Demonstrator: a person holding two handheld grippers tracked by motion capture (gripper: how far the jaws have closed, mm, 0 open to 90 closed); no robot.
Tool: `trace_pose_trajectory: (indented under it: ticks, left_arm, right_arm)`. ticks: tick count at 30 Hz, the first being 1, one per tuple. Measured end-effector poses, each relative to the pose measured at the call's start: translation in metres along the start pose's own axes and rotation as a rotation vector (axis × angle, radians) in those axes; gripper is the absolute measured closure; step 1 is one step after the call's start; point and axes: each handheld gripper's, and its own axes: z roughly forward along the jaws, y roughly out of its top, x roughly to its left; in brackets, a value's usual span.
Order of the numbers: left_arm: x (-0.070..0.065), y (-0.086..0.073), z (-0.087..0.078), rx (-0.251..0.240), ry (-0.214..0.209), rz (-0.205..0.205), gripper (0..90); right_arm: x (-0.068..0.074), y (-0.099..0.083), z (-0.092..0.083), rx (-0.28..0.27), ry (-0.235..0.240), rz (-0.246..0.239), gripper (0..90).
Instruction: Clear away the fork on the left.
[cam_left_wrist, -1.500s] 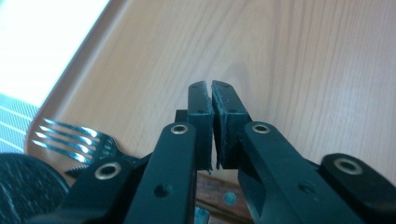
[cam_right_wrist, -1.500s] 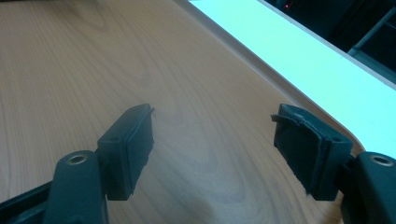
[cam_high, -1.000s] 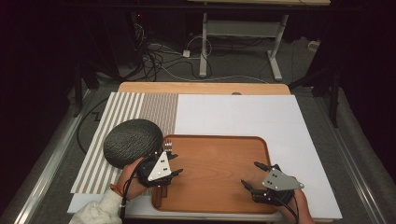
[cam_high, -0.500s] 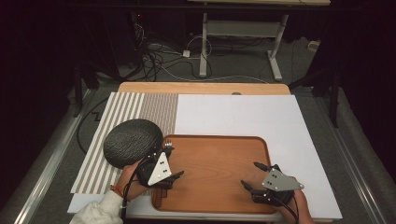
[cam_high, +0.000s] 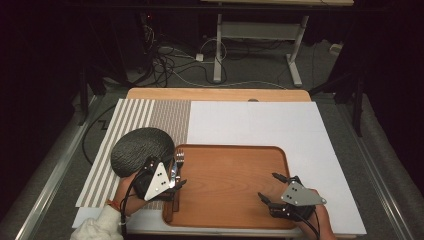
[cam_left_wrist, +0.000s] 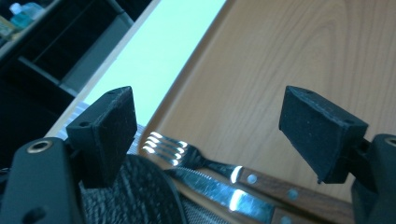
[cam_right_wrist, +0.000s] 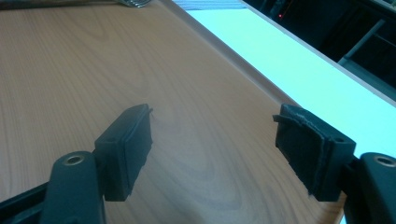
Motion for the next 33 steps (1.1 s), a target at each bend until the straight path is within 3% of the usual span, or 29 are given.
trace_pose_trajectory:
  ticks: [21, 33]
  left_arm:
    - [0.008, -0.032, -0.028, 0.020, 0.080, -0.038, 18.1]
    - [0.009, -0.064, -0.046, 0.065, 0.134, -0.115, 18.1]
  right_arm:
    - [-0.002, 0.001, -0.004, -0.026, -0.037, 0.009, 23.0]
    - [-0.006, 0.002, 0.002, -0.033, -0.024, 0.016, 23.0]
